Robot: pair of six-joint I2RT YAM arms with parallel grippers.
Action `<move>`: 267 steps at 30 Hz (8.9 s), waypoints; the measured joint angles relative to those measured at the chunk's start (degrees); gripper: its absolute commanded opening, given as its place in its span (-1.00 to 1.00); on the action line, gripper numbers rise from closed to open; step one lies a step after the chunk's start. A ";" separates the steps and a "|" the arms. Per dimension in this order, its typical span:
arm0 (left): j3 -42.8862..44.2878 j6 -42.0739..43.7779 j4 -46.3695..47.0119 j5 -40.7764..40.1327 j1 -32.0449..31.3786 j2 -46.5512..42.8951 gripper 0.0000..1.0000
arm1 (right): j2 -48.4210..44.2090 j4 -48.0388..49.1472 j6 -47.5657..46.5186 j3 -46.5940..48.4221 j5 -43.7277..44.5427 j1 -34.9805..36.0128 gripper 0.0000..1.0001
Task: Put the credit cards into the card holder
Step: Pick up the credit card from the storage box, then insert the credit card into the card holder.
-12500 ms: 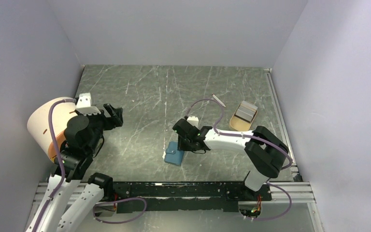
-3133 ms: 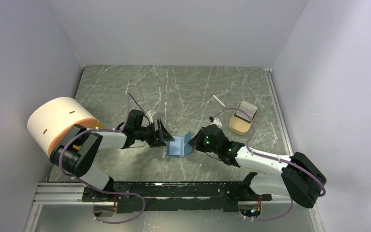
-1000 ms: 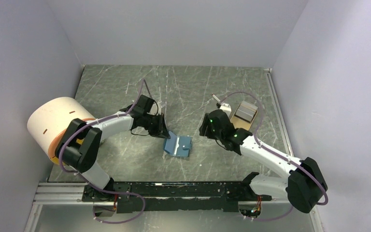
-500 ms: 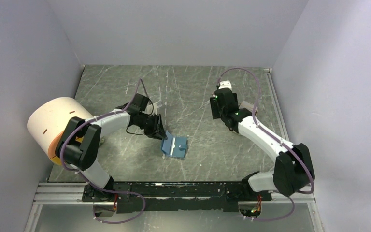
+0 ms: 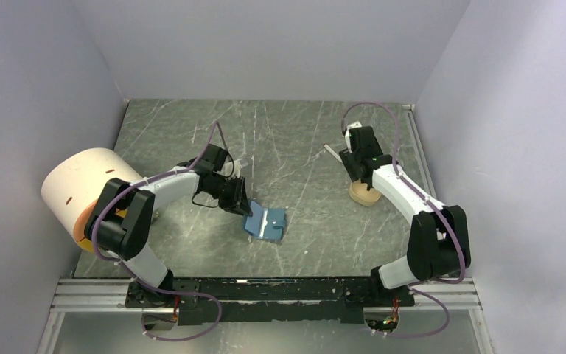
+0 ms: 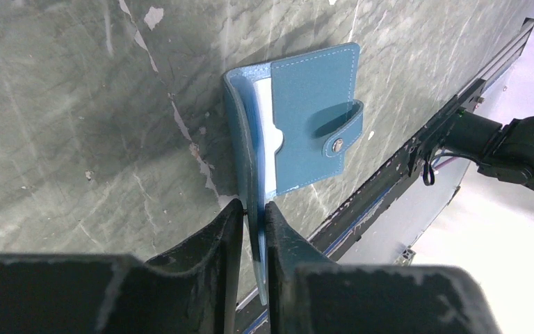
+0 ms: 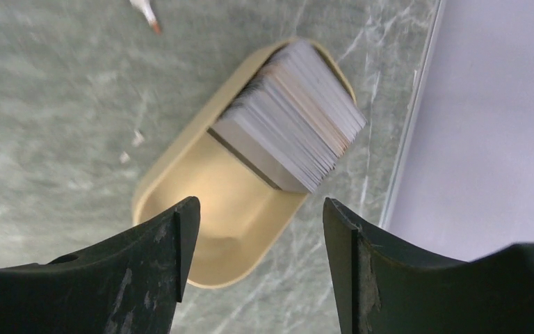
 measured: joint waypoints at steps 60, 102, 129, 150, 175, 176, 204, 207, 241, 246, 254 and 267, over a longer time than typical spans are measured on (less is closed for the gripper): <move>-1.20 2.43 0.39 4.09 0.13 -0.61 -0.48 | 14.45 15.78 -28.98 -0.46 6.73 -2.91 -0.25; -5.38 -7.89 9.99 6.01 0.11 -1.51 -0.82 | 9.79 -11.58 -5.46 13.86 -2.73 0.85 -1.00; -10.10 -20.59 27.12 1.07 -3.76 -0.20 -0.42 | -9.62 -0.61 38.58 0.00 -28.28 17.99 -1.00; -17.09 -19.69 25.51 -3.15 -3.93 -4.57 -0.50 | -7.26 29.88 58.12 -24.68 -38.58 23.89 -1.00; -18.91 -18.58 25.59 -4.42 -3.93 -5.01 -0.67 | -0.39 45.55 61.20 -30.95 -42.51 18.47 -1.00; -18.99 -18.58 25.59 -4.57 -3.93 -5.01 -0.67 | -0.39 45.53 61.20 -30.95 -42.38 18.47 -1.00; -19.58 -18.43 26.88 -4.55 -3.93 -3.98 -0.63 | 5.95 48.70 60.28 -30.36 -47.98 18.99 -1.00; -19.58 -18.43 26.95 -4.52 -3.93 -3.93 -0.61 | 7.61 48.39 59.60 -29.20 -48.98 18.97 -1.00; -23.04 -24.06 37.81 4.83 -4.04 -5.11 -0.70 | 8.09 40.13 59.23 -24.52 -46.36 21.57 -0.26; -23.08 -24.11 38.14 5.27 -4.04 -5.11 -0.71 | 9.70 45.38 62.18 -25.70 -49.27 21.59 -0.26; -23.08 -24.17 38.45 5.60 -4.04 -5.11 -0.57 | 10.64 50.84 65.18 -26.99 -51.45 22.05 -0.38; -22.99 -23.61 38.32 5.55 -4.04 -5.16 -0.48 | 10.78 51.41 64.72 -27.58 -51.80 22.43 -0.49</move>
